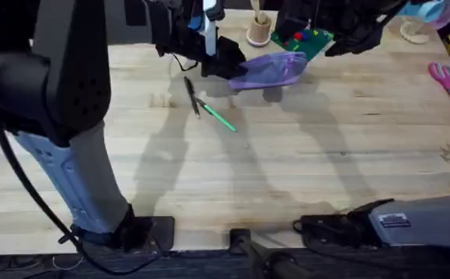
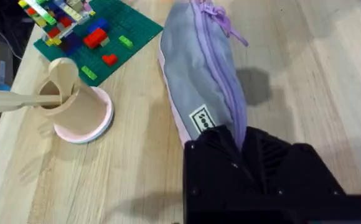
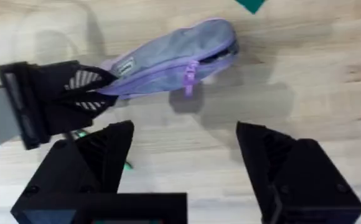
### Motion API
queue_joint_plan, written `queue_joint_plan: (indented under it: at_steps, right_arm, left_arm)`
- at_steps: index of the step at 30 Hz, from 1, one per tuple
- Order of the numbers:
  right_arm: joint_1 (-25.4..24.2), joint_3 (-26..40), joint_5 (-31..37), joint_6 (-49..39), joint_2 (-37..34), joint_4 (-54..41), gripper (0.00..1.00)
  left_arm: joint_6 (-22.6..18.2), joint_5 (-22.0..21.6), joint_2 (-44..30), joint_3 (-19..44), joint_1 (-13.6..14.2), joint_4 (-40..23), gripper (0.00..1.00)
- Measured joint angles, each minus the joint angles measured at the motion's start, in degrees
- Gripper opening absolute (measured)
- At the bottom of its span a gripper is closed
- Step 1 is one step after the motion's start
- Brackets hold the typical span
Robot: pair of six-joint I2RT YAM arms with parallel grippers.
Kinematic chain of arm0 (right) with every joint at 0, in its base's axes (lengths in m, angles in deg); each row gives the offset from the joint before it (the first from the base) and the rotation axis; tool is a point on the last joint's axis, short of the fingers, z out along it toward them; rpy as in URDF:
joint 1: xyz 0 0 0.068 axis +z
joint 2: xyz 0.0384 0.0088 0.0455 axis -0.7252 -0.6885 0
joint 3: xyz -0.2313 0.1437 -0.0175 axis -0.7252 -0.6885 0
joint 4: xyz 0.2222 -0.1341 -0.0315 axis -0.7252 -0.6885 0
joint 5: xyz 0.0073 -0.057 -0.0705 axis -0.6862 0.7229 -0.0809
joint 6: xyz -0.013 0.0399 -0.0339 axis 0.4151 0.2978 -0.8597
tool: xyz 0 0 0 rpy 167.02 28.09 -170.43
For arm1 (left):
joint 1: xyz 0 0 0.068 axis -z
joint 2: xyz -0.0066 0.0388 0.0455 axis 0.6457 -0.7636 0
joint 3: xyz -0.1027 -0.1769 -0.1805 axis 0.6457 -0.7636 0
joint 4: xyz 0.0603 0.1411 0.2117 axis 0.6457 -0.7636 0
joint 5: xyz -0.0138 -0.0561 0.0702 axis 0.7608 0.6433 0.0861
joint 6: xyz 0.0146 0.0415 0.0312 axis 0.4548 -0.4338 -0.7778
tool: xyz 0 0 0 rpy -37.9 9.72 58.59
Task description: Unzip the bag, pick up the pens from the table one at a time and place them inside, then zip the bag closed.
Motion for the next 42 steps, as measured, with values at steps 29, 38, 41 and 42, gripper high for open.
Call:
queue_joint_plan:
  at_steps: [29,38,41,42]
  right_arm:
    - [5.4,-22.01,6.53,0.01,7.93,17.9,0.996]
    - [5.45,-23.47,7.82,0.23,7.76,21.97,0.996]
    - [5.45,-23.47,8.01,0.23,7.76,22.12,0.996]
    - [5.45,-23.47,8.03,0.22,7.76,22.23,0.996]
  left_arm:
    - [0.0,0.0,0.0,0.0,0.0,0.01,0.042]
    - [0.0,0.0,0.0,0.0,0.0,0.0,0.042]
    - [0.0,0.0,0.0,0.0,0.0,0.0,0.042]
    - [0.01,0.0,0.0,0.0,0.0,0.01,0.042]
